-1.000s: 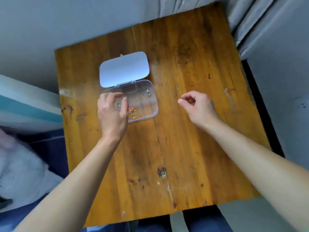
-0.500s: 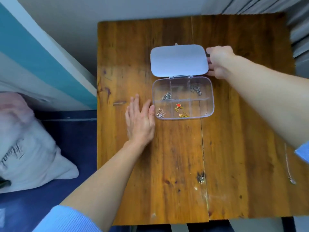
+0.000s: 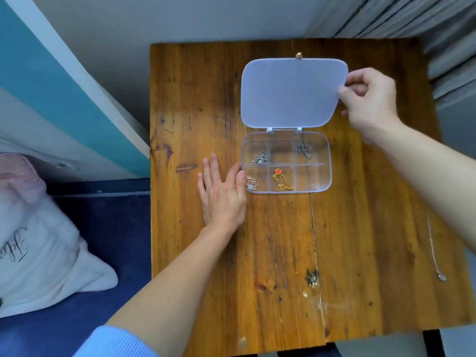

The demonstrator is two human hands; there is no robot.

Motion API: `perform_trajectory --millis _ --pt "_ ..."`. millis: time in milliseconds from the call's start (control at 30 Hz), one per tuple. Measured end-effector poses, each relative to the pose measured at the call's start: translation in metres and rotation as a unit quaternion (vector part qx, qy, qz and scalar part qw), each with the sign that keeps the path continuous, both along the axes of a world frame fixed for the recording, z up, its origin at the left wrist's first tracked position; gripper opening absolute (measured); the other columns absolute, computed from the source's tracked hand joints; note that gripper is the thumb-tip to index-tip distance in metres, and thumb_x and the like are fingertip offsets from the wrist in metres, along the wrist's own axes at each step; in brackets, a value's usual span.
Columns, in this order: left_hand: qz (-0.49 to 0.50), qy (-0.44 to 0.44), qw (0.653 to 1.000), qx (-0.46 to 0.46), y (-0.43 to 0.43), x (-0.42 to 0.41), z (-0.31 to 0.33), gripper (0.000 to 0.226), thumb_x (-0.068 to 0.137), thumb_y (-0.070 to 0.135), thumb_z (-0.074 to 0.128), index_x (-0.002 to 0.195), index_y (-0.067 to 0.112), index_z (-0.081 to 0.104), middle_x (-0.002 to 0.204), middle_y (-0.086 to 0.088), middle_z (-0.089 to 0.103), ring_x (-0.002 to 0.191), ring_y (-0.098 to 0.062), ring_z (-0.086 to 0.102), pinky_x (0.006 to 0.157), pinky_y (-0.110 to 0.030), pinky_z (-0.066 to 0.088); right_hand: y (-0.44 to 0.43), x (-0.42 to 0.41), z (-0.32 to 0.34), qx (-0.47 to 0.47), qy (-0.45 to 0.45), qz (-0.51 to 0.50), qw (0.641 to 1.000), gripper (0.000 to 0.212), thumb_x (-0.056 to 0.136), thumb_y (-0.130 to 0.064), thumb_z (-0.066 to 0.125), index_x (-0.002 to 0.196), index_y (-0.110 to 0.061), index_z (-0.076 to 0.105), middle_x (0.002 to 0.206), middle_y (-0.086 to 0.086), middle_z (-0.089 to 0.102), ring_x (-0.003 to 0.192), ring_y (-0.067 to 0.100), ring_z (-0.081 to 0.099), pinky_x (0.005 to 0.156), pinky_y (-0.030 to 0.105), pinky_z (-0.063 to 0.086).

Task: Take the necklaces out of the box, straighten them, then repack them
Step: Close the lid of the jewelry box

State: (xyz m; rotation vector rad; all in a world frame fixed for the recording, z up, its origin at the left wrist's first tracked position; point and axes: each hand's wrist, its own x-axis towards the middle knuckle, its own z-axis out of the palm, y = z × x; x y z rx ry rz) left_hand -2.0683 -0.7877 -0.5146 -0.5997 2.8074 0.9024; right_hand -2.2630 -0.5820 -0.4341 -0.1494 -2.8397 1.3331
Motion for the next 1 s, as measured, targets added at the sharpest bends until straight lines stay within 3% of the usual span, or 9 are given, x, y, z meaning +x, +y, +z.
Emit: perform_trajectory --millis 67,167,333,433,533,600,667,733,1000 --pt "0.005 0.001 1.0 0.005 -0.001 0.0 0.002 0.047 0.101 0.046 0.022 0.135 0.032 0.05 0.163 -0.007 0.01 0.15 -0.02 -0.003 0.12 -0.039 -0.004 0.005 0.011 0.004 -0.001 0.03 0.033 0.999 0.011 0.088 -0.02 0.061 0.099 -0.023 0.062 0.089 0.0 0.069 0.083 0.015 0.068 0.071 0.035 0.057" --pt "0.027 0.009 0.998 0.047 -0.004 -0.004 0.01 0.048 0.101 0.046 0.024 0.13 0.025 0.056 0.159 -0.007 0.024 0.149 -0.022 0.009 0.121 -0.041 0.003 0.022 0.041 0.007 0.004 0.08 0.085 0.993 0.014 0.089 -0.018 0.061 0.097 -0.03 0.061 0.089 -0.005 0.068 0.078 0.006 0.065 0.07 0.027 0.052" --pt "0.16 0.035 0.936 0.311 -0.01 -0.032 0.035 0.076 0.091 0.062 0.014 0.127 0.015 0.061 0.131 -0.006 0.062 0.126 -0.02 0.053 0.111 -0.042 0.036 0.05 0.092 -0.013 0.086 0.121 0.183 0.972 0.023 0.092 -0.006 0.058 0.112 -0.01 0.068 0.113 0.0 0.069 0.104 0.019 0.067 0.086 0.032 0.054" --pt "0.165 0.022 0.91 0.379 0.002 -0.04 0.043 0.064 0.097 0.058 0.016 0.118 0.024 0.065 0.116 0.004 0.068 0.112 -0.014 0.06 0.093 -0.027 0.048 0.054 0.11 -0.028 0.136 0.127 0.23 0.955 0.027 0.093 -0.008 0.055 0.118 0.0 0.065 0.123 0.016 0.066 0.114 0.03 0.063 0.095 0.039 0.051" --pt "0.133 0.029 0.942 0.307 0.015 -0.038 0.043 0.051 0.102 0.048 0.02 0.111 0.021 0.062 0.107 0.004 0.064 0.106 -0.018 0.059 0.08 -0.022 0.046 0.053 0.121 -0.039 0.148 0.107 0.237 0.954 0.028 0.091 -0.001 0.058 0.118 0.003 0.065 0.128 0.019 0.062 0.118 0.032 0.06 0.099 0.046 0.049" --pt "0.094 0.046 0.96 0.26 0.02 -0.034 0.038 0.046 0.103 0.043 0.022 0.123 0.016 0.054 0.12 -0.001 0.06 0.117 -0.022 0.053 0.096 -0.034 0.045 0.052 0.126 -0.044 0.152 0.081 0.237 0.956 0.031 0.09 0.004 0.058 0.12 0.003 0.064 0.132 0.02 0.059 0.122 0.033 0.057 0.102 0.048 0.047" --pt "0.079 0.022 0.972 0.222 0.025 -0.033 0.032 0.054 0.101 0.047 0.023 0.143 0.015 0.037 0.144 -0.007 0.046 0.135 -0.025 0.039 0.113 -0.045 0.031 0.05 0.129 -0.049 0.165 0.063 0.24 0.955 0.033 0.09 0.005 0.056 0.122 0.003 0.062 0.135 0.02 0.056 0.124 0.035 0.055 0.103 0.048 0.046" --pt "0.08 0.016 0.981 0.178 0.029 -0.034 0.027 0.061 0.1 0.049 0.025 0.151 0.015 0.019 0.155 -0.006 0.032 0.143 -0.023 0.027 0.118 -0.039 0.019 0.048 0.132 -0.05 0.173 0.06 0.24 0.953 0.036 0.09 0.006 0.055 0.125 0.004 0.06 0.137 0.021 0.054 0.126 0.036 0.054 0.104 0.046 0.044" --pt "0.02 0.045 0.998 -0.025 0.035 -0.032 0.01 0.065 0.099 0.047 0.029 0.152 0.017 0.008 0.128 -0.009 0.049 0.113 -0.026 0.043 0.1 -0.043 0.036 0.047 0.137 -0.044 0.2 0.034 0.241 0.949 0.043 0.086 0.005 0.058 0.129 -0.001 0.057 0.142 0.016 0.052 0.126 0.034 0.054 0.092 0.047 0.051"
